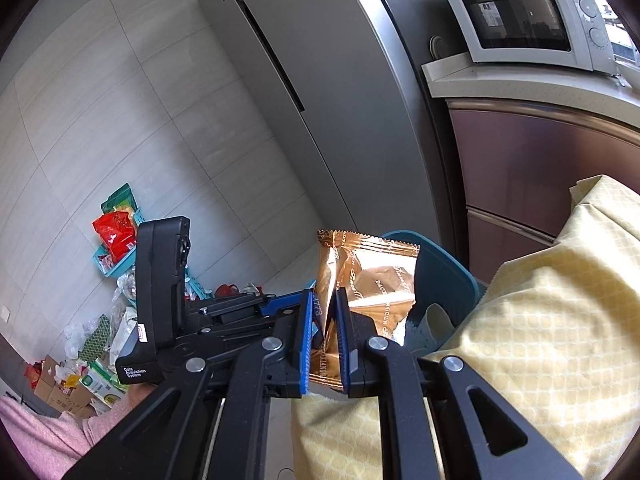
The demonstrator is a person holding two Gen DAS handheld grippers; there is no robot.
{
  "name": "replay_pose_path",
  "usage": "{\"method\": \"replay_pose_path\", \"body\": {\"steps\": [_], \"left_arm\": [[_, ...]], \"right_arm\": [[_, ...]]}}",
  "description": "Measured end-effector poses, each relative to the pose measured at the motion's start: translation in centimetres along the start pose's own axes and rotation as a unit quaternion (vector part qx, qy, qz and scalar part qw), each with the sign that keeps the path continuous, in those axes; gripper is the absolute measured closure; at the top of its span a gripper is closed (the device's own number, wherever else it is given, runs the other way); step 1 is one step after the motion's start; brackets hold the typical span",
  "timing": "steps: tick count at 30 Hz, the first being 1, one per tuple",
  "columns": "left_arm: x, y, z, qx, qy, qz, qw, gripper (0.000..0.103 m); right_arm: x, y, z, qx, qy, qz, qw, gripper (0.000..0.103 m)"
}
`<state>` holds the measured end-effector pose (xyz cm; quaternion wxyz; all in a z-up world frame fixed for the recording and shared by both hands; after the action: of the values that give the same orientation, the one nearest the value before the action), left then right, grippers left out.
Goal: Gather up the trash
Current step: 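Carry orange peel in left gripper while right gripper carries brown wrapper to teal bin, then open left gripper over teal bin while right gripper drops brown wrapper into it, then move left gripper to second orange peel while right gripper approaches white tissue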
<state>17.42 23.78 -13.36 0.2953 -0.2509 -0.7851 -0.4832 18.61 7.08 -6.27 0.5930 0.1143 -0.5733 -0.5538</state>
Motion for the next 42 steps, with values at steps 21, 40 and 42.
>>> {"method": "replay_pose_path", "body": {"steps": [21, 40, 42], "left_arm": [[-6.6, 0.6, 2.4, 0.017, 0.029, 0.029, 0.999, 0.079], [-5.1, 0.1, 2.0, 0.028, 0.014, 0.011, 0.9995, 0.073], [-4.3, 0.1, 1.3, 0.02, 0.006, 0.003, 0.9998, 0.071]], "right_arm": [[-6.5, -1.3, -2.0, -0.057, 0.008, 0.05, 0.997, 0.09], [-4.6, -2.7, -3.1, -0.078, -0.006, 0.045, 0.996, 0.087], [-3.5, -2.8, -3.0, -0.071, -0.01, 0.037, 0.997, 0.083]]}}
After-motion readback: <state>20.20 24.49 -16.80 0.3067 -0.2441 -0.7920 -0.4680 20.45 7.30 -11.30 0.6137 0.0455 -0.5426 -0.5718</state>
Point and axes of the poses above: each gripper's, at about its wrist camera, not at the fingertips, and x roughly against the way its jaws point, z to its left, y to its top, the point moved 3 cm from there along -x, roughly the way its jaws point, and after that the axes turned 10 degrees about x, right-handed, at the moved point
